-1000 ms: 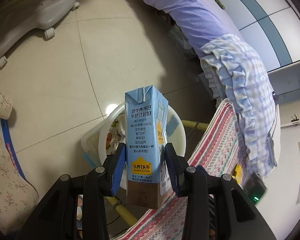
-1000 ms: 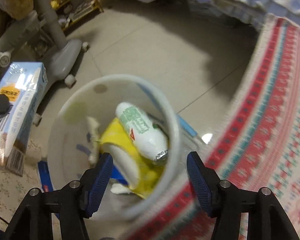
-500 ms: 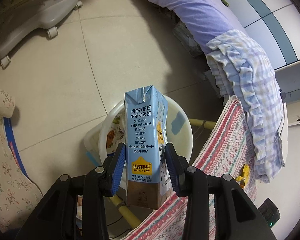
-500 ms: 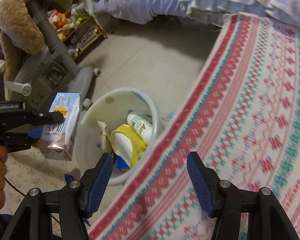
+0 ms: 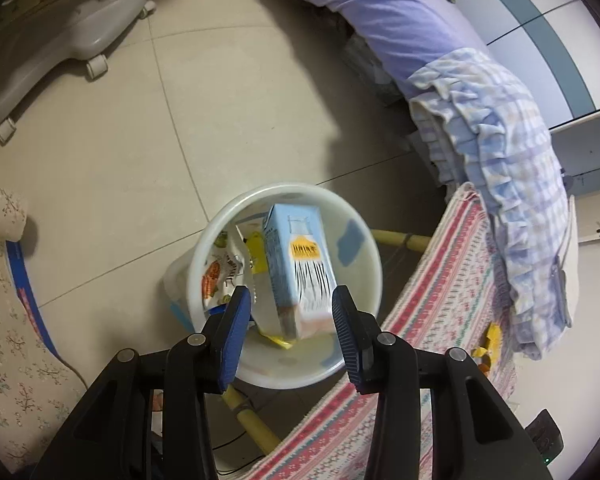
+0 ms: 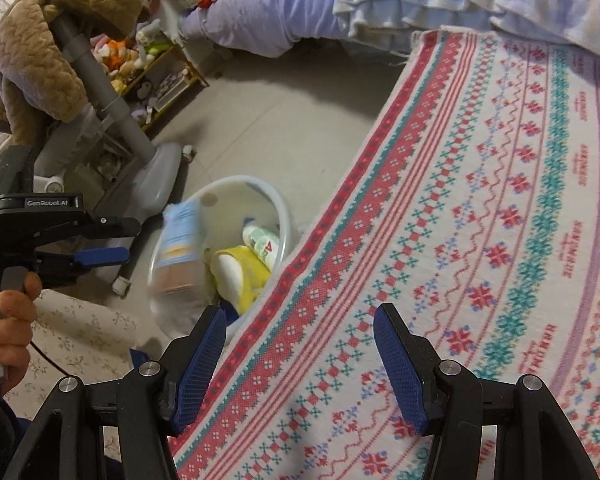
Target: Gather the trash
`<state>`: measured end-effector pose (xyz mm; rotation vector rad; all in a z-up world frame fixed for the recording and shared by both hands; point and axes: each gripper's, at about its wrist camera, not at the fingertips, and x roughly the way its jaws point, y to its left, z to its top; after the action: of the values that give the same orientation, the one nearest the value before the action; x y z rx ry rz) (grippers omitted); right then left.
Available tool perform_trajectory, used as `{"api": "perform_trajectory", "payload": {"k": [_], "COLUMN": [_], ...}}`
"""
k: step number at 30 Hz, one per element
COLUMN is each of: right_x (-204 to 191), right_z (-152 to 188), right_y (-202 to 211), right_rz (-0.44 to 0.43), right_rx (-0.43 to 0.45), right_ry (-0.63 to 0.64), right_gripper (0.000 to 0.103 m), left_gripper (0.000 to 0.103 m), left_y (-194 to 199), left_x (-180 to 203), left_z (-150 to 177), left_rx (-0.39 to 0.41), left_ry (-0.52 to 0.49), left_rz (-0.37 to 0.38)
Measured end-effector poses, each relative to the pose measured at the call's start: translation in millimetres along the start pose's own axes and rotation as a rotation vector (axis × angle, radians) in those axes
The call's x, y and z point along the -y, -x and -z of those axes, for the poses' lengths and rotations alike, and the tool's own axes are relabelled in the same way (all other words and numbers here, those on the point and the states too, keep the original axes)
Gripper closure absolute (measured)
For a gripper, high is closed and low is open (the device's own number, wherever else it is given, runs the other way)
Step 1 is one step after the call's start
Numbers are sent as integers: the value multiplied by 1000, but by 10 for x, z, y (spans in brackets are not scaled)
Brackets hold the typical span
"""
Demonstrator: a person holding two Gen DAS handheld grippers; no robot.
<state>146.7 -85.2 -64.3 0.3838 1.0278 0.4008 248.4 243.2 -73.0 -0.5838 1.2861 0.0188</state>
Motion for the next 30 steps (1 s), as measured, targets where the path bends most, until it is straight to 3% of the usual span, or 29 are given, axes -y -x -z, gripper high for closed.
{"api": "perform_trajectory", "payload": {"k": [6, 13, 19, 26, 30], "right_x": [180, 629, 1184, 1559, 1765], "right_z": [-34, -27, 33, -26, -106], "right_y": [365, 1007, 1484, 1846, 1893], "right_rz": [71, 160, 190, 232, 278], "right_rx": [17, 58, 158, 229, 217], "right_ry": [32, 13, -117, -173, -160], "right_gripper": [37, 37, 37, 37, 37], "left_gripper": [58, 58, 58, 58, 58], "left_y": [168, 188, 148, 118, 195], "left_x": [170, 544, 967, 1585, 1948], "left_z": [98, 340, 604, 1177, 1608], "left_rx": [52, 45, 51, -18, -23], "left_ry": [-32, -98, -174, -320, -428], "left_rz": [-4, 2, -17, 6, 1]}}
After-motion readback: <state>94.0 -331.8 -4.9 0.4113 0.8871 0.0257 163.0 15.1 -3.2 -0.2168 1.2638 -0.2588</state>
